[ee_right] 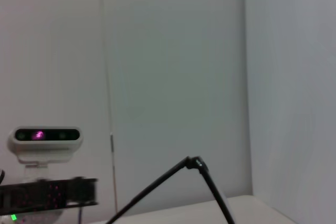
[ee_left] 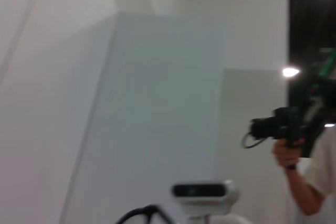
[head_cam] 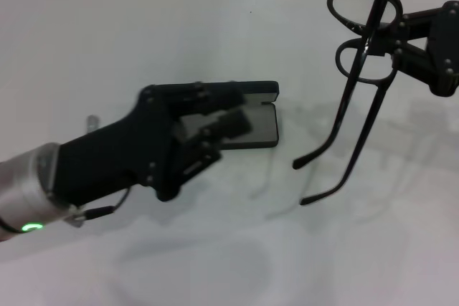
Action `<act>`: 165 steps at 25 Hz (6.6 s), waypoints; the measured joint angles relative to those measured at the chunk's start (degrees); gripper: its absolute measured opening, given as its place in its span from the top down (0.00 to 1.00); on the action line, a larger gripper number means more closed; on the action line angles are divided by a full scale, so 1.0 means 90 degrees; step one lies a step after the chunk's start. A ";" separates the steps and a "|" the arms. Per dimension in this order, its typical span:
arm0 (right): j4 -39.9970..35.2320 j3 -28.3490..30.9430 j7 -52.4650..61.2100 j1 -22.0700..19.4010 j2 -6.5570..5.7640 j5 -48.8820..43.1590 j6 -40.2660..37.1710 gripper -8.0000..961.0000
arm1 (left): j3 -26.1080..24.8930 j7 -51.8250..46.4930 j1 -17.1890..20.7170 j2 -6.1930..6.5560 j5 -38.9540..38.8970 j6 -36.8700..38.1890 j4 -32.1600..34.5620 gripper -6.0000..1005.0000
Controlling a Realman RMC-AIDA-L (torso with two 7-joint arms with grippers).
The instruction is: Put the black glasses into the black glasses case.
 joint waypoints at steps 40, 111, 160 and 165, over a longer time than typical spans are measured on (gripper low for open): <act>0.2097 -0.1585 -0.1339 0.0831 0.0022 0.1283 0.0702 0.90 | 0.1727 0.0050 -0.0731 -0.0029 -0.1234 -0.1184 -0.0018 0.90; 0.4929 -0.0830 -0.3940 0.1515 0.0026 0.4131 -0.2252 0.91 | 0.3852 0.1717 -0.0954 -0.0041 -0.2560 -0.0679 -0.0129 0.91; 0.4817 -0.2674 -0.4518 0.1656 0.0027 0.4031 -0.0394 0.91 | 0.4229 0.1456 -0.0646 -0.0018 -0.4569 -0.0934 -0.0511 0.91; 0.4817 -0.2641 -0.4579 0.1614 0.0024 0.4052 -0.0306 0.91 | 0.4240 0.1415 -0.0662 0.0001 -0.4520 -0.0914 -0.0511 0.91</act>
